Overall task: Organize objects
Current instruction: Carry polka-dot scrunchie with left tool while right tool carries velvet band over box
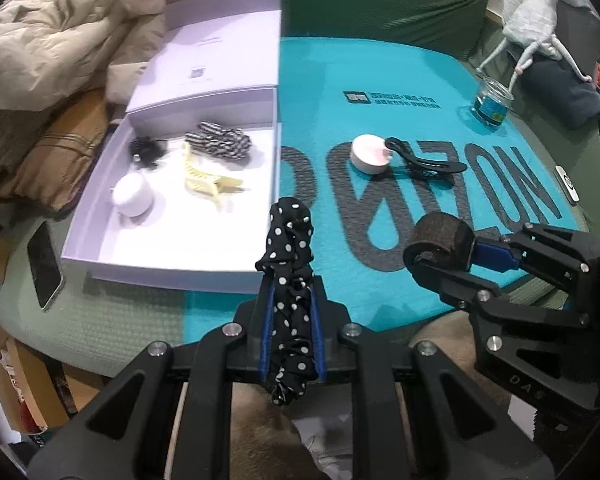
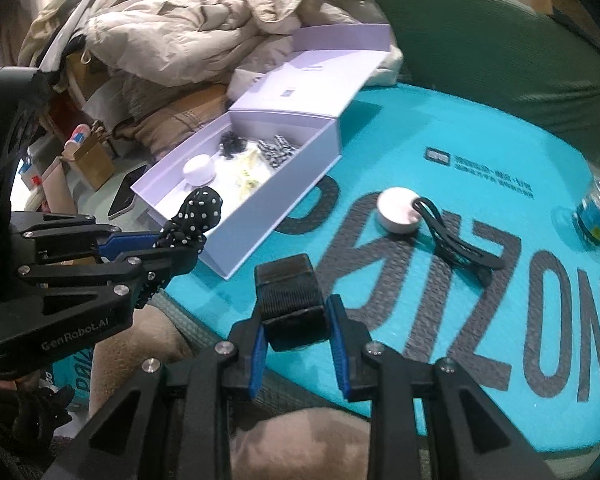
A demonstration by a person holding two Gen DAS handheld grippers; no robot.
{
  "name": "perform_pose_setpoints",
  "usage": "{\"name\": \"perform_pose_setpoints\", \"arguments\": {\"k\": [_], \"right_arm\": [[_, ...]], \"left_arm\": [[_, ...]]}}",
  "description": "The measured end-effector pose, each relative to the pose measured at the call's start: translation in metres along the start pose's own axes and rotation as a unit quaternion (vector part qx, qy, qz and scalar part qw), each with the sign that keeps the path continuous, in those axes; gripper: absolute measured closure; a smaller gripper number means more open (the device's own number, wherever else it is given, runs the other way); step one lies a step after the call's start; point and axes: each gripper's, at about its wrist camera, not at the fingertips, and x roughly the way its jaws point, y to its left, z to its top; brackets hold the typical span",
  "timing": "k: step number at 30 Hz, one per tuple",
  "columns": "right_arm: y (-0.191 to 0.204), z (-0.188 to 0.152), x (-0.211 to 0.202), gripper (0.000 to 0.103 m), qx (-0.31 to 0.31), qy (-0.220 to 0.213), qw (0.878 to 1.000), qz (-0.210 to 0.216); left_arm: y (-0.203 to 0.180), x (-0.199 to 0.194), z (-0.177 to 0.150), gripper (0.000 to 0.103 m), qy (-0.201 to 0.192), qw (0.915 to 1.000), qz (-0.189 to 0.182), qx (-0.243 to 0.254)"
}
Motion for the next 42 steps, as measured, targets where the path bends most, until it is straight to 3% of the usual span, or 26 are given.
{"name": "perform_pose_setpoints", "arguments": {"k": [17,25,42], "right_arm": [[0.052,0.027,0.014,0.076,-0.059,0.009,0.997,0.04],[0.069,0.043,0.027,0.076,-0.072,0.008,0.995,0.064],[0.079,0.087,0.057,0.076,-0.091,0.0,0.993,0.073]], "left_arm": [[0.05,-0.01,-0.007,0.088,0.0,0.9995,0.014,-0.028],[0.076,-0.007,0.001,0.088,-0.004,0.9985,0.03,-0.045],[0.114,0.013,0.033,0.088,-0.004,0.9979,0.016,-0.063]]}}
